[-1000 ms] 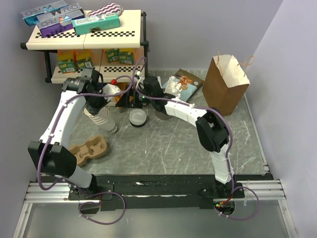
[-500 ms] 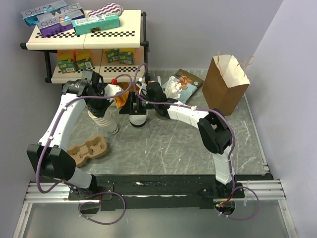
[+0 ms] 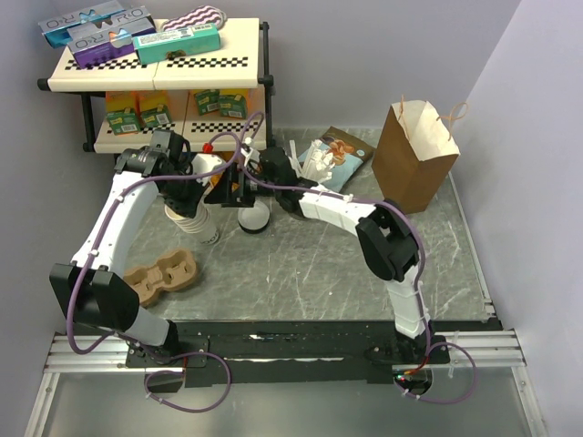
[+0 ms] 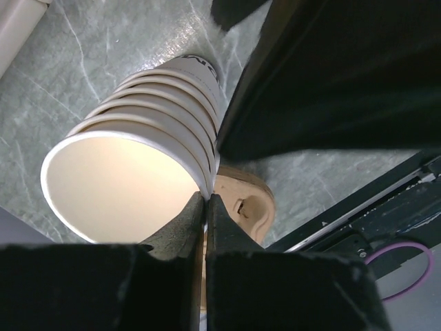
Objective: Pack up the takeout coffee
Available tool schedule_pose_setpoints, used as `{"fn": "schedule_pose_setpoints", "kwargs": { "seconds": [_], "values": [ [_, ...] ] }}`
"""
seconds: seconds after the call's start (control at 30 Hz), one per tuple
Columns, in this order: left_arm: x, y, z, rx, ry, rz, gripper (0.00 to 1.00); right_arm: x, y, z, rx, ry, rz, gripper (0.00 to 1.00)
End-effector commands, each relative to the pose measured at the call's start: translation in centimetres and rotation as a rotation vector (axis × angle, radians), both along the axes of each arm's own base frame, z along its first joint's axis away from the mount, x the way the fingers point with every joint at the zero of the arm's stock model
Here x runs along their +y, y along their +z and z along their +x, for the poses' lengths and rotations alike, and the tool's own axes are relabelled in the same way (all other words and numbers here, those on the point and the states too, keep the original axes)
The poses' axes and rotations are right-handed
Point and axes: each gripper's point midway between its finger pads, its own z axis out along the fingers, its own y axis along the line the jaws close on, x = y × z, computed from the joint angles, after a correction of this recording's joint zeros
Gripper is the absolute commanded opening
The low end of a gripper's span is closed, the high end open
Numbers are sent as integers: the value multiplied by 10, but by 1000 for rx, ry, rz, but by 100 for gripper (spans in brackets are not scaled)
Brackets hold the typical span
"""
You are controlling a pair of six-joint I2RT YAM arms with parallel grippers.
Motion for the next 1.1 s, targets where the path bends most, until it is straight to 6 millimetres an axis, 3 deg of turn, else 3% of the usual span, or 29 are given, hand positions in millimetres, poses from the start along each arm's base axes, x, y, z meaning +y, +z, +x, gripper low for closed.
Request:
{"fn": "schedule_pose_setpoints", "kwargs": {
  "seconds": [0.0,0.23,0.7,0.9,0.93,1.07],
  "values": [
    [-8,8,0,-20,18,-49,1,21,14,-2,19,15,64,98],
    [-9,12,-2,-27,51,-66,1,24,-8,-5,98,11,54,92],
    [-15,21,-2,-31,44,-99,1,31,-30,-5,167,-23,10,93],
    [-14,35,-1,-44,50,-98,1,21,-70,-4,296,-113,-128,92],
    [-14,38,1,-61,49,-96,1,14,-85,-3,309,-139,-188,92],
    [-8,48,6,-119,68,-73,1,3,-102,0,327,-185,-271,91]
  ]
}}
